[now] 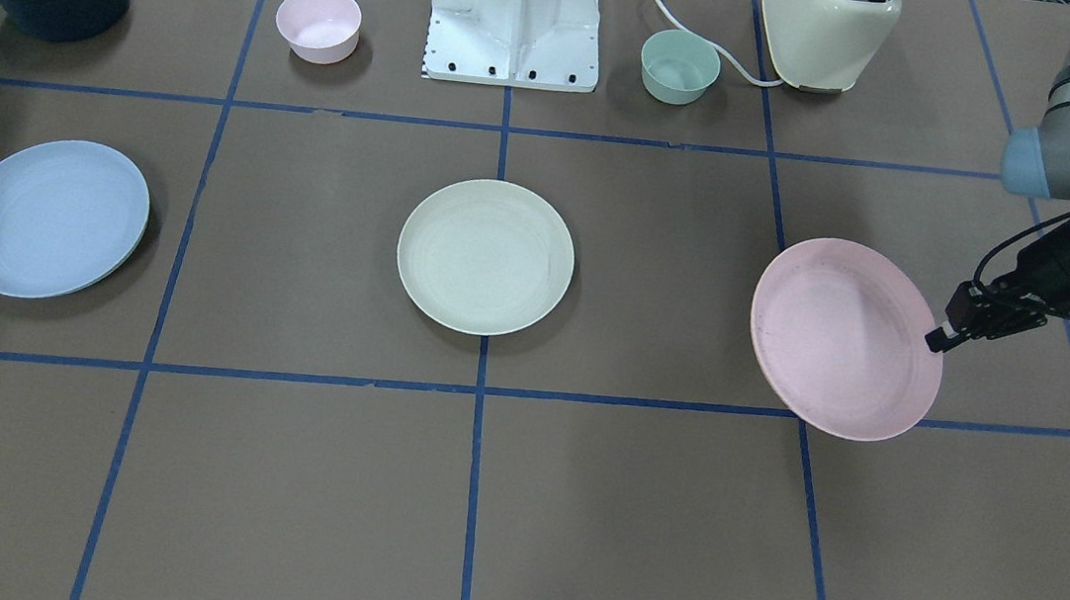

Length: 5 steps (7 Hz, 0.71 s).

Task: Stack three plates with pink and blue
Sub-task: 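Lift the pink plate with the left gripper and carry it over the cream plate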

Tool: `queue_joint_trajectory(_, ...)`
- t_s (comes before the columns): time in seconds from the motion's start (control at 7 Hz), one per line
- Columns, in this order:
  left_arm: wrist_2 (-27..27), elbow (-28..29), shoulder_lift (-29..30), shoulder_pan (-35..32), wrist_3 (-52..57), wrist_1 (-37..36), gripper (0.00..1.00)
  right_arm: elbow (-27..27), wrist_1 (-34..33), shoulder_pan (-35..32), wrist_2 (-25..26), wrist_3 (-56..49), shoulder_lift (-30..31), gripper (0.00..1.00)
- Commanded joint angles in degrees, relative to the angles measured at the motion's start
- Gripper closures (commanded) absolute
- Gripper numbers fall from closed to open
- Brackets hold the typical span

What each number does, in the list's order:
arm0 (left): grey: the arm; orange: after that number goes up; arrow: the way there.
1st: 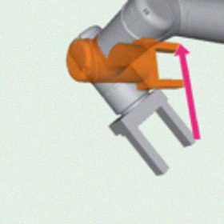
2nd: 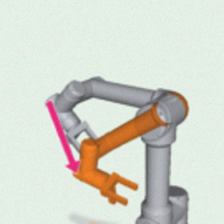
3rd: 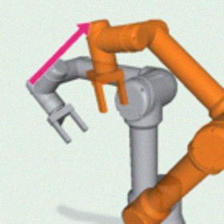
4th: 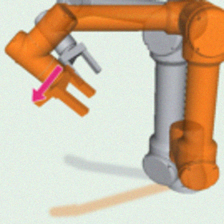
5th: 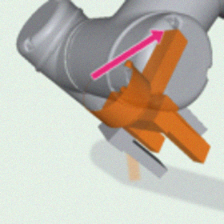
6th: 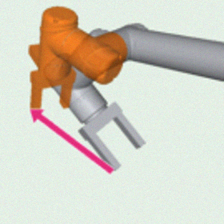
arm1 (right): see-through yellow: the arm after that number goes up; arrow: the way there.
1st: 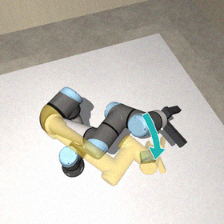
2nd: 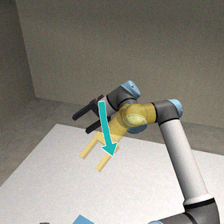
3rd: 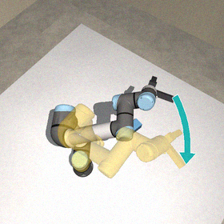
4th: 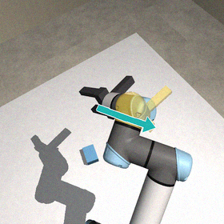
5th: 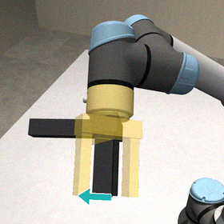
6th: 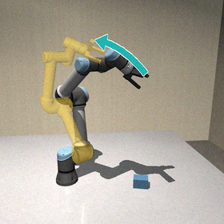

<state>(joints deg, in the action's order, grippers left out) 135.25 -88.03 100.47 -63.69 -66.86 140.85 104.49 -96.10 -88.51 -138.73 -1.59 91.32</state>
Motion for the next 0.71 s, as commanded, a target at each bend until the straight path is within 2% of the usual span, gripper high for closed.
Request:
queue_joint_trajectory(0.0,-4.2,-0.3,8.5,5.2,-12.4,-3.6,1.00,1.7,0.0,0.3,-0.3,4.5,-0.4,0.00)
queue_joint_trajectory(0.29,-13.4,-0.4,17.6,14.3,-22.9,-10.9,1.00,2.4,-0.1,0.4,-0.4,6.1,-0.3,0.00)
queue_joint_trajectory(0.43,-15.5,-0.8,19.5,17.3,-28.0,-11.6,1.00,2.7,0.1,0.4,-2.2,12.5,-0.2,0.00)
queue_joint_trajectory(0.57,-19.3,-0.9,21.6,20.2,-32.4,-11.8,1.00,3.5,0.1,1.7,-2.0,13.0,0.2,0.00)
